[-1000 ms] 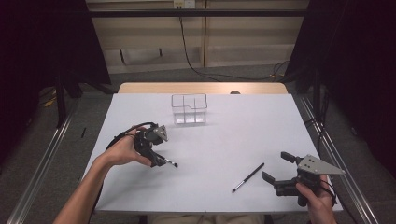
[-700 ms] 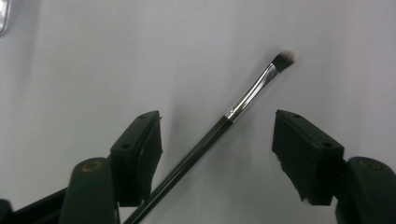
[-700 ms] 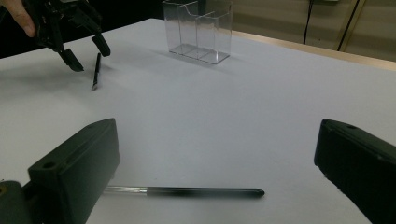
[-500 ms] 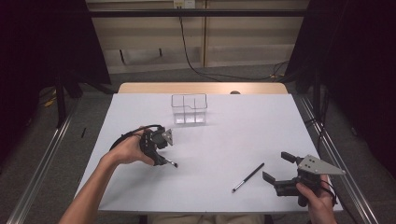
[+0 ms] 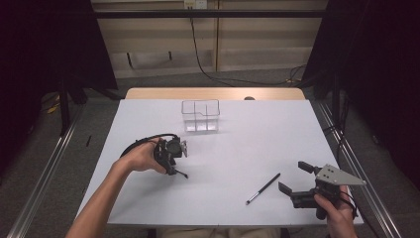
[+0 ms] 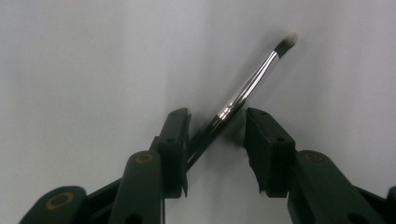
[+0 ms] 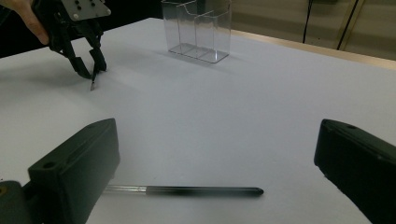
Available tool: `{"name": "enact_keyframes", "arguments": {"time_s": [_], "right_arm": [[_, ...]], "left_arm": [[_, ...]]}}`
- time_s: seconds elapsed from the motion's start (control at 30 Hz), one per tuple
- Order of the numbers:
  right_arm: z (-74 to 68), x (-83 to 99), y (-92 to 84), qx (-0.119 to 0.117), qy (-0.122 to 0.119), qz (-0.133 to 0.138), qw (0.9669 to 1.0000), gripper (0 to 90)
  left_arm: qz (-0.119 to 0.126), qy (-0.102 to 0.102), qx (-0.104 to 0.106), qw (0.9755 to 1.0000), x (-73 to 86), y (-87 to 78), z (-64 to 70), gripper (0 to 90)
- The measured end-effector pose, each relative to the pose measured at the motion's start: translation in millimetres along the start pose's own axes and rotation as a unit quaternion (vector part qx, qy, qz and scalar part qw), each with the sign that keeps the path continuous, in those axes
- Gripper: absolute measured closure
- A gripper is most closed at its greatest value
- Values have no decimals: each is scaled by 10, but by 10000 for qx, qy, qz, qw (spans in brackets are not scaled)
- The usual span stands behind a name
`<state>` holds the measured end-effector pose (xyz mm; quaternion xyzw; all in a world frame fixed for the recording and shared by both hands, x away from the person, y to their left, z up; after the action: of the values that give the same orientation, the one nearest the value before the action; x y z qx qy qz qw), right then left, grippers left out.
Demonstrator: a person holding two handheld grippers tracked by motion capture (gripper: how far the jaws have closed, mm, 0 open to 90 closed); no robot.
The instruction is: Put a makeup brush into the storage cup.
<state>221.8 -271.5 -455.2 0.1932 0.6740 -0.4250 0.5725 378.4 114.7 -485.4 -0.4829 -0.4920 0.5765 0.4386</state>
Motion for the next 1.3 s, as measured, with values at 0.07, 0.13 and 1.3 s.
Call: {"name": "enact_keyframes", "arguments": {"time_s": [0.07,0.13,1.3], "right_arm": [[-11,-4,-7,-18,-11,12,10000,0],[-18,-4,-15,-26,-24,15,10000,0],[-2,16,-17,-45,-11,-40,10000,0]], "left_arm": [[23,-126,67,9999,-4,11,-4,607],[-12,-128,104,9999,-5,8,-13,612],[-162,-1063,182,9940,-38,-13,-117,846]]}}
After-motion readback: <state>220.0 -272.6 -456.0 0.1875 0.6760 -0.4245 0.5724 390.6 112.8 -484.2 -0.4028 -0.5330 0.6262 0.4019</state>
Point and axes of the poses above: each handheld gripper's, and its own axes: y roughly forward along the jaws, x roughly out of its underside, z roughly to its right, the point moved 4 cm from there along y, roughly forward along the jaws, and after that the axes turned 5 degrees about -y, right-handed, at the moved point
